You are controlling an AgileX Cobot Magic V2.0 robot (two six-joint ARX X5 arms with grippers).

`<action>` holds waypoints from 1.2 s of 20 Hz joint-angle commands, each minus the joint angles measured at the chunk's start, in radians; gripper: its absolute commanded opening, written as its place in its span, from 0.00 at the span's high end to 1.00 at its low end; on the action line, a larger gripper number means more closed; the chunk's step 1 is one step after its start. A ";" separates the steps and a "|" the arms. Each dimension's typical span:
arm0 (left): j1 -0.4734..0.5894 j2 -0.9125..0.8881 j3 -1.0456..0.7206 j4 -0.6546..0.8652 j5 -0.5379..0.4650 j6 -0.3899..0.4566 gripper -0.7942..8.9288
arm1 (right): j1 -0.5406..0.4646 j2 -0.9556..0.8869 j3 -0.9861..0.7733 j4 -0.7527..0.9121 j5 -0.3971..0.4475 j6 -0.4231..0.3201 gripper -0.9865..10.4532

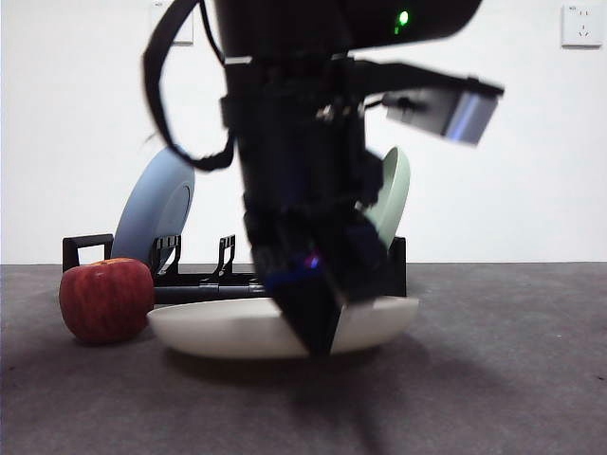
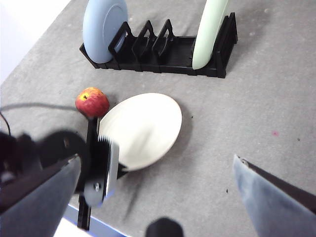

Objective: Take the yellow plate from the plate rack,put the plate on the table,take the apple from the table,put the apple in the plate

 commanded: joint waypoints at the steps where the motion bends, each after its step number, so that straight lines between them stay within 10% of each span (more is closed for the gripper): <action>1: -0.024 0.003 -0.048 0.055 -0.007 -0.033 0.92 | 0.002 -0.001 0.003 0.008 -0.002 -0.007 0.42; 16: -0.047 -0.018 -0.110 0.085 0.117 -0.163 0.75 | 0.002 -0.001 0.003 0.004 -0.002 -0.006 0.42; 24: -0.047 -0.387 -0.069 -0.037 0.097 -0.317 0.75 | 0.002 0.005 0.003 0.009 -0.004 -0.006 0.42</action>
